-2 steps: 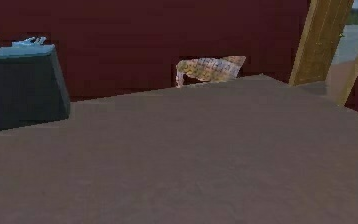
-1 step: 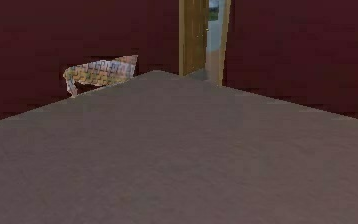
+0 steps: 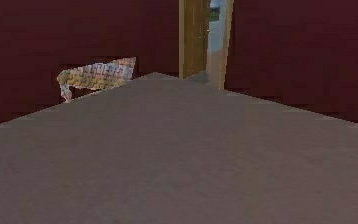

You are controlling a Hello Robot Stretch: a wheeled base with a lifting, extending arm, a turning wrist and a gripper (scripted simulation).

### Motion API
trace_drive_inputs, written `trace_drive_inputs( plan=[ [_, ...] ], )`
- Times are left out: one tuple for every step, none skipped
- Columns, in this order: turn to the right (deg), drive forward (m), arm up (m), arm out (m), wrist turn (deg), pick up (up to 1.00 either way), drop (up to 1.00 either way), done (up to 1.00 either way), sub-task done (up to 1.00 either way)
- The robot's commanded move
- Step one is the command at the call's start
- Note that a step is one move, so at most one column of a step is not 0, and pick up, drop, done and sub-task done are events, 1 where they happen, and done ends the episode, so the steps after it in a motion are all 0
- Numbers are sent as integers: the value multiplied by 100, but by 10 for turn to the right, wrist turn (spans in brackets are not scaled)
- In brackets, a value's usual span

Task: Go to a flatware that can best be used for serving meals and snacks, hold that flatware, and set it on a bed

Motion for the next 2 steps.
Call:
trace_drive_inputs(
  plan=[
    [0,100,0,0,0,0,0,0,0],
    [0,100,0,0,0,0,0,0,0]
  ],
)
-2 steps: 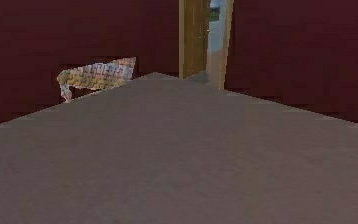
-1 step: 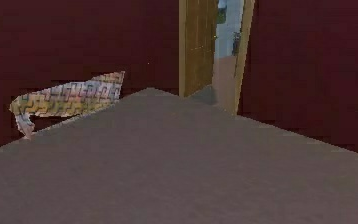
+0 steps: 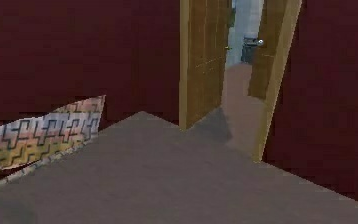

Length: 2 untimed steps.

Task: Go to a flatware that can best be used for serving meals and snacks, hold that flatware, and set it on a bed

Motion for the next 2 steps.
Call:
trace_drive_inputs(
  plan=[
    [30,0,0,0,0,0,0,0,0],
    [0,100,0,0,0,0,0,0,0]
  ],
)
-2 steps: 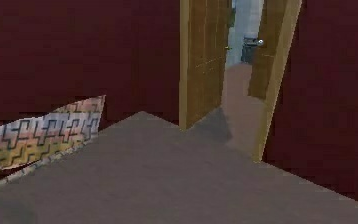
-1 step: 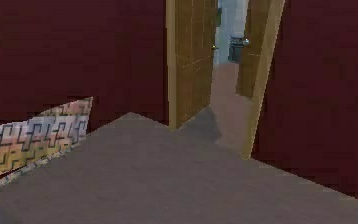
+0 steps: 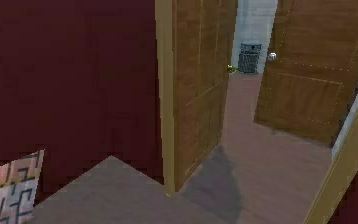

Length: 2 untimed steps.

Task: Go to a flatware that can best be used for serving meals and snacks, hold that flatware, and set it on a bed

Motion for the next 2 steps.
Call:
trace_drive_inputs(
  plan=[
    [0,50,0,0,0,0,0,0,0],
    [330,0,0,0,0,0,0,0,0]
  ],
)
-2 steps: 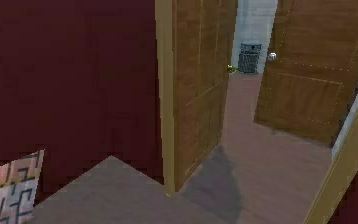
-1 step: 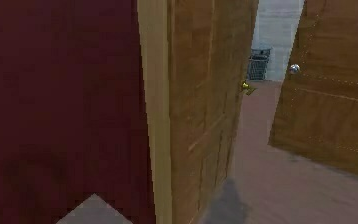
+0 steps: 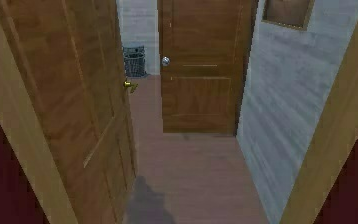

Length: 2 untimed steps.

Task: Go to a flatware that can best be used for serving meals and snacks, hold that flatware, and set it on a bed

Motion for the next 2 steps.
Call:
trace_drive_inputs(
  plan=[
    [0,30,0,0,0,0,0,0,0],
    [0,90,0,0,0,0,0,0,0]
  ],
)
